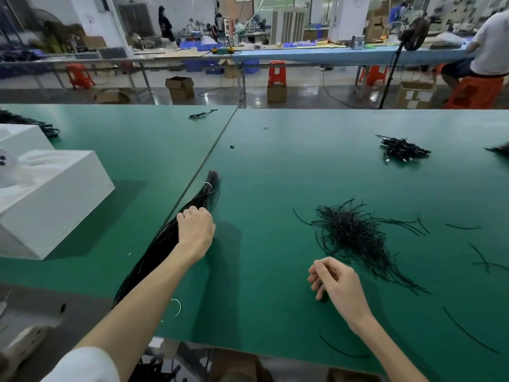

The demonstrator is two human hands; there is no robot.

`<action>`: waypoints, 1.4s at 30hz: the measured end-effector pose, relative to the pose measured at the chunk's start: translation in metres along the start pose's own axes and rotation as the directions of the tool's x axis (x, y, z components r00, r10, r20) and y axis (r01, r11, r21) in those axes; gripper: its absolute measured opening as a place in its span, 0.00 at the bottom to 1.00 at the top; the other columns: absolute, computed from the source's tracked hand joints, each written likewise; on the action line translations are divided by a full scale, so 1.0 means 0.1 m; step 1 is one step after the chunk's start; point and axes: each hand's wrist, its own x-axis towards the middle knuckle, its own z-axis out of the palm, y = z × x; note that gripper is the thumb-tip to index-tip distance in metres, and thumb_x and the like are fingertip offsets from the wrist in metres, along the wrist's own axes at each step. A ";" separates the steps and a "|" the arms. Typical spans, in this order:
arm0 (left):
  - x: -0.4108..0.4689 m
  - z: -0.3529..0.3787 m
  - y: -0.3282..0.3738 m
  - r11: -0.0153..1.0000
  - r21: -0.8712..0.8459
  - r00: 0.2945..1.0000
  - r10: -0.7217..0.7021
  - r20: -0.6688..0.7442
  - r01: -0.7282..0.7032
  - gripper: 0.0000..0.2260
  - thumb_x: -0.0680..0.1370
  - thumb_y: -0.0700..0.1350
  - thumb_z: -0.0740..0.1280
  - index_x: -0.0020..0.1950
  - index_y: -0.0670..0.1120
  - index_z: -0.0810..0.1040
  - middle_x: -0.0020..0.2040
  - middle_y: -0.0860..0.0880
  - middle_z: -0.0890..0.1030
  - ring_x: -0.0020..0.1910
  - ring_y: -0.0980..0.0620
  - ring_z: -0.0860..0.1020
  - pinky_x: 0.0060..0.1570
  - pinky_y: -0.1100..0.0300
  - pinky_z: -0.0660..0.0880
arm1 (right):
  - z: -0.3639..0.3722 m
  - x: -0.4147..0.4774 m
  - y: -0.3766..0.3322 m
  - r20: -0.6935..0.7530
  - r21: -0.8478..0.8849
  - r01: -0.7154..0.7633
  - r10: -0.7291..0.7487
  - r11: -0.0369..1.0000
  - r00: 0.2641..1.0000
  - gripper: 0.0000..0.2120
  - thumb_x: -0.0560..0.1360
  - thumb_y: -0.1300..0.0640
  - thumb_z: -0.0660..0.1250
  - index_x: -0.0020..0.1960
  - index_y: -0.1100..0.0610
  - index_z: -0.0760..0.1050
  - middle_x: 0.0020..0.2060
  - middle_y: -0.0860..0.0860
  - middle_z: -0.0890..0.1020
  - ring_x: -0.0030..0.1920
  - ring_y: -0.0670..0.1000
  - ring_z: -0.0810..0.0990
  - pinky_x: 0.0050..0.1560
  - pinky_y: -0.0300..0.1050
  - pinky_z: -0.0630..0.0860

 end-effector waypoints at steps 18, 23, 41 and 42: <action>-0.62 -0.13 0.60 0.579 -0.744 0.916 0.385 -0.112 -0.334 0.10 0.77 0.46 0.75 0.43 0.43 0.77 0.41 0.51 0.75 0.39 0.49 0.74 0.42 0.55 0.72 | 0.37 0.26 -0.28 0.126 0.046 -0.204 0.197 0.978 0.972 0.13 0.85 0.51 0.61 0.52 0.57 0.80 0.44 0.52 0.87 0.34 0.51 0.84 0.27 0.42 0.74; -0.69 -0.12 0.60 0.567 -0.753 0.922 0.364 -0.135 -0.334 0.11 0.77 0.44 0.76 0.40 0.46 0.75 0.40 0.51 0.74 0.37 0.51 0.73 0.41 0.56 0.73 | 0.85 0.46 -0.43 0.164 0.071 -0.271 0.256 0.960 0.953 0.12 0.85 0.51 0.62 0.53 0.57 0.80 0.40 0.50 0.84 0.32 0.48 0.81 0.29 0.41 0.74; -0.27 -0.01 0.71 0.854 -0.517 0.966 0.182 0.182 -0.063 0.38 0.81 0.65 0.59 0.84 0.48 0.50 0.83 0.43 0.57 0.81 0.44 0.53 0.78 0.41 0.47 | 0.99 0.50 -0.29 0.045 -0.097 -0.185 0.190 0.978 0.981 0.05 0.77 0.58 0.66 0.43 0.58 0.78 0.25 0.51 0.81 0.20 0.46 0.73 0.24 0.38 0.70; -0.25 0.02 0.75 0.864 -0.501 0.963 0.176 0.204 -0.051 0.38 0.82 0.63 0.59 0.84 0.48 0.48 0.82 0.43 0.57 0.81 0.43 0.54 0.77 0.40 0.49 | 0.99 0.49 -0.27 0.053 -0.111 -0.160 0.167 0.981 0.985 0.05 0.77 0.58 0.66 0.43 0.58 0.77 0.25 0.50 0.80 0.20 0.45 0.73 0.25 0.37 0.70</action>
